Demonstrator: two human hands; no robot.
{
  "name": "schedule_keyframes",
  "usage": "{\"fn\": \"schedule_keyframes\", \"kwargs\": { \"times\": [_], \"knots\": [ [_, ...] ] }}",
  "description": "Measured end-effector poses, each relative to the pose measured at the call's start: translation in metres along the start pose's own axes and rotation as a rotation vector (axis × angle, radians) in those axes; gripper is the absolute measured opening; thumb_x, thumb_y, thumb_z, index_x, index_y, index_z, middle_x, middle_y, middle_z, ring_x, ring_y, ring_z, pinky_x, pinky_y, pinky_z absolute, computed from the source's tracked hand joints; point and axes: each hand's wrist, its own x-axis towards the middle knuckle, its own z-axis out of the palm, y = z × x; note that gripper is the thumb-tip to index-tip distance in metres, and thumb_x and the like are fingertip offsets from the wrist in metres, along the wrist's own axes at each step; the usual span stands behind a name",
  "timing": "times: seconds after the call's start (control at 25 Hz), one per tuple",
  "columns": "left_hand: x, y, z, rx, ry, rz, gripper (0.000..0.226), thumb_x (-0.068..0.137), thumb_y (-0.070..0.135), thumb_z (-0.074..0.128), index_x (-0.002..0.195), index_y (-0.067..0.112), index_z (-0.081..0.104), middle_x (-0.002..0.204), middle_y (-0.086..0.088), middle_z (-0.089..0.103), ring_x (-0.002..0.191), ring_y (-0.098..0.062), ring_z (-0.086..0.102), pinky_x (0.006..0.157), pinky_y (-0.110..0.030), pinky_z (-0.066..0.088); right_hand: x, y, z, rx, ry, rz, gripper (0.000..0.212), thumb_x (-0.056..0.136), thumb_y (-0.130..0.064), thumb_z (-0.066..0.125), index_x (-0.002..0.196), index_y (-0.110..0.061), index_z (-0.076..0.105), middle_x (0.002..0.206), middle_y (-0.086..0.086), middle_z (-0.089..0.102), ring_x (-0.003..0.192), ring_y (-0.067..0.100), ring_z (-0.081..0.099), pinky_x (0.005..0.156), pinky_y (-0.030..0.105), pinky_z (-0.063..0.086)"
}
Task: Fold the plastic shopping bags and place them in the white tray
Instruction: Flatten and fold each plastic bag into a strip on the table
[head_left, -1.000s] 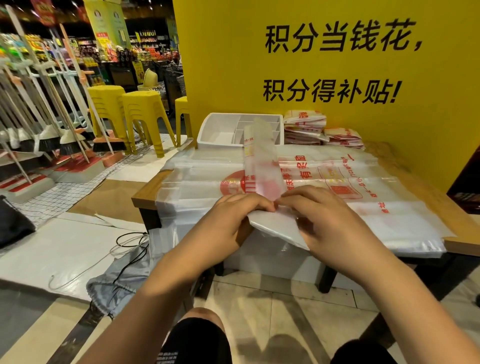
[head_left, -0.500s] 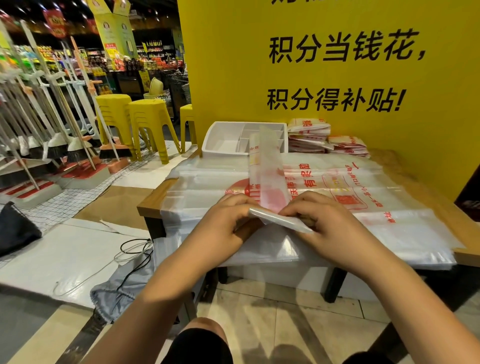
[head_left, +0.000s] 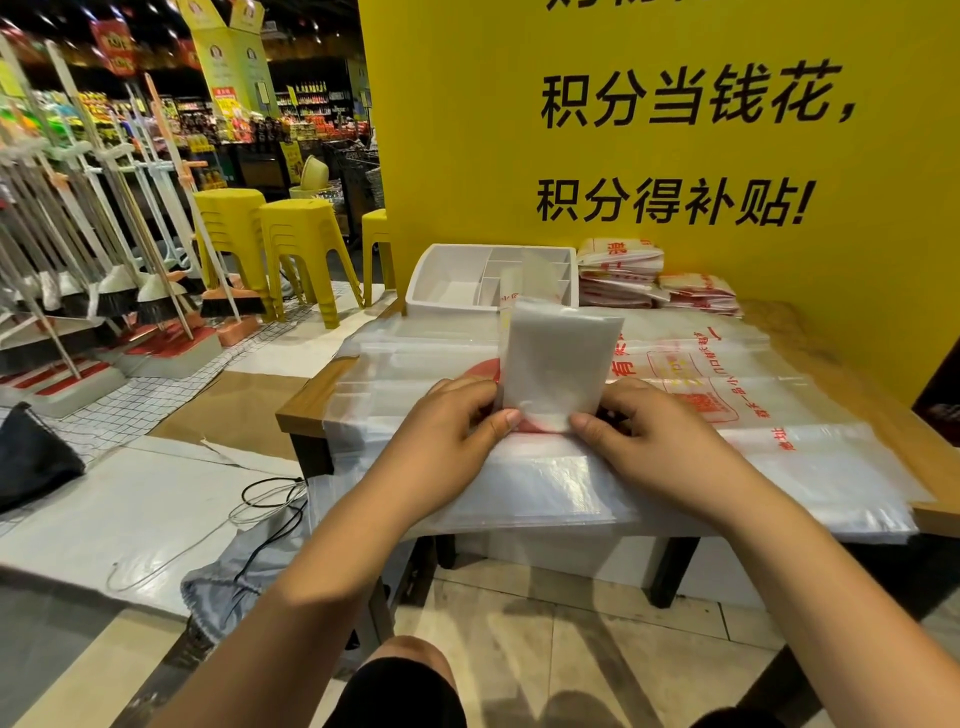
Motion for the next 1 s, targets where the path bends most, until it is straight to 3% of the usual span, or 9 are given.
{"fn": "schedule_keyframes", "kwargs": {
  "times": [0.2, 0.32, 0.4, 0.48, 0.56, 0.68, 0.84, 1.0],
  "knots": [
    [0.006, 0.008, 0.004, 0.037, -0.027, -0.059, 0.015, 0.105, 0.031, 0.046, 0.094, 0.031, 0.057, 0.108, 0.013, 0.056, 0.105, -0.014, 0.044, 0.084, -0.026, 0.033, 0.008, -0.003, -0.001, 0.025, -0.064, 0.053, 0.020, 0.101, -0.038, 0.051, 0.102, -0.026, 0.067, 0.099, -0.010, 0.066, 0.090, 0.009, 0.060, 0.074, 0.029, 0.046],
    [0.007, 0.011, 0.002, -0.043, 0.030, -0.096, 0.003, 0.102, 0.029, 0.053, 0.100, 0.030, 0.055, 0.095, 0.009, 0.061, 0.093, -0.014, 0.053, 0.073, -0.026, 0.039, 0.009, -0.004, -0.002, 0.036, -0.052, 0.075, 0.015, 0.101, -0.037, 0.051, 0.100, -0.031, 0.065, 0.093, -0.014, 0.067, 0.082, 0.001, 0.059, 0.065, 0.021, 0.042],
    [0.007, 0.015, 0.002, -0.144, 0.076, -0.147, 0.010, 0.100, 0.029, 0.057, 0.109, 0.028, 0.054, 0.088, 0.006, 0.064, 0.086, -0.010, 0.058, 0.069, -0.023, 0.042, 0.010, -0.005, 0.000, 0.056, 0.014, 0.083, 0.010, 0.100, -0.037, 0.054, 0.093, -0.036, 0.060, 0.084, -0.014, 0.064, 0.074, -0.001, 0.057, 0.058, 0.015, 0.039],
    [0.008, 0.018, 0.004, -0.142, 0.110, -0.165, 0.018, 0.100, 0.029, 0.057, 0.116, 0.024, 0.052, 0.085, 0.006, 0.065, 0.084, -0.006, 0.059, 0.066, -0.018, 0.040, 0.010, -0.006, 0.003, 0.095, 0.073, 0.112, 0.007, 0.099, -0.038, 0.054, 0.106, -0.038, 0.057, 0.083, -0.012, 0.065, 0.075, 0.002, 0.059, 0.061, 0.021, 0.043],
    [0.009, 0.020, 0.008, -0.057, 0.146, -0.155, 0.028, 0.100, 0.028, 0.056, 0.126, 0.021, 0.048, 0.086, 0.007, 0.062, 0.087, -0.009, 0.058, 0.068, -0.017, 0.039, 0.012, -0.008, 0.008, 0.070, 0.106, 0.138, 0.034, 0.099, -0.037, 0.054, 0.132, -0.032, 0.048, 0.084, -0.008, 0.067, 0.079, 0.011, 0.062, 0.069, 0.032, 0.049],
    [0.011, 0.026, 0.011, 0.183, 0.184, -0.119, 0.040, 0.102, 0.029, 0.049, 0.140, 0.023, 0.039, 0.105, -0.005, 0.061, 0.102, -0.027, 0.057, 0.085, -0.036, 0.045, 0.014, -0.012, 0.015, -0.053, 0.160, 0.127, 0.052, 0.097, -0.036, 0.051, 0.146, -0.030, 0.035, 0.085, -0.003, 0.069, 0.083, 0.022, 0.064, 0.074, 0.041, 0.053],
    [0.015, 0.036, 0.013, 0.476, 0.201, -0.043, 0.033, 0.103, 0.024, 0.042, 0.136, 0.022, 0.046, 0.111, -0.005, 0.065, 0.109, -0.026, 0.053, 0.097, -0.036, 0.036, 0.016, -0.019, 0.017, -0.212, 0.141, 0.134, 0.041, 0.100, -0.032, 0.044, 0.140, -0.028, 0.044, 0.108, 0.006, 0.070, 0.098, 0.031, 0.062, 0.076, 0.038, 0.050],
    [0.020, 0.031, 0.012, 0.568, 0.143, -0.026, 0.026, 0.102, 0.021, 0.041, 0.121, 0.022, 0.058, 0.103, -0.002, 0.067, 0.105, -0.025, 0.053, 0.095, -0.037, 0.035, 0.020, -0.025, 0.017, -0.355, 0.110, 0.144, 0.028, 0.100, -0.028, 0.040, 0.121, -0.022, 0.058, 0.107, 0.008, 0.069, 0.096, 0.032, 0.061, 0.073, 0.037, 0.047]
  ]
}}
